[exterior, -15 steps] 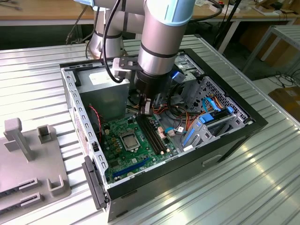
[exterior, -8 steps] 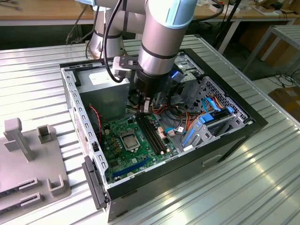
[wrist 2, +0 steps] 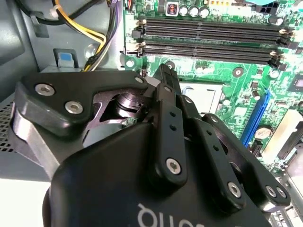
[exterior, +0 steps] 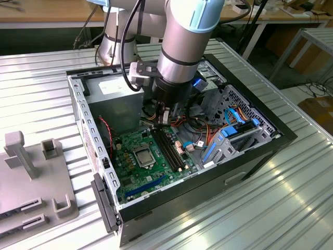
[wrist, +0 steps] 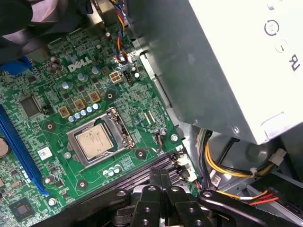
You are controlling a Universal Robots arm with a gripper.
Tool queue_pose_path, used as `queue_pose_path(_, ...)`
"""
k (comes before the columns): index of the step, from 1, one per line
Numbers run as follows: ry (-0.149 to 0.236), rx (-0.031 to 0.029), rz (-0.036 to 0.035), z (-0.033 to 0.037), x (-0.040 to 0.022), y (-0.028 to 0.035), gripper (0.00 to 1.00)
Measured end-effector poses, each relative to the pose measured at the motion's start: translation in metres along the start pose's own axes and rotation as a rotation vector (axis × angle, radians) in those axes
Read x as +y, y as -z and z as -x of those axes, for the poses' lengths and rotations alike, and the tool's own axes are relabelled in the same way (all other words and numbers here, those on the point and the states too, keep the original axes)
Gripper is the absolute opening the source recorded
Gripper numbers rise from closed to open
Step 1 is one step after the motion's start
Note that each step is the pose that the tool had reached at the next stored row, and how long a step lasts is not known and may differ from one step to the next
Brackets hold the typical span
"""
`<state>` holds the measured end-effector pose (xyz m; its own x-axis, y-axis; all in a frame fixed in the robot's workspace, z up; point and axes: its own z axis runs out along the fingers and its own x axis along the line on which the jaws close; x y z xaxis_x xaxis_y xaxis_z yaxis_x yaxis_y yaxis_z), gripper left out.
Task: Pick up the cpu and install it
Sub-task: 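Install the first cpu locking lever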
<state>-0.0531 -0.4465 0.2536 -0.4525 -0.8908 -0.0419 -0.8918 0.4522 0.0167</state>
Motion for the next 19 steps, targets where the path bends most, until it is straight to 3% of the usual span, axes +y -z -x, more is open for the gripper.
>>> queue_pose_path(3,0.0,-0.0063,0.0031,0.0015,0.0007,-0.0007,0.11)
queue_pose_path(5,0.0,-0.0153,0.0077,0.0037,0.0023,-0.0028,0.11)
queue_pose_path(13,0.0,-0.0366,0.0185,0.0084,0.0086,-0.0117,0.11)
queue_pose_path(19,0.0,-0.0379,0.0192,0.0063,0.0128,-0.0126,0.11)
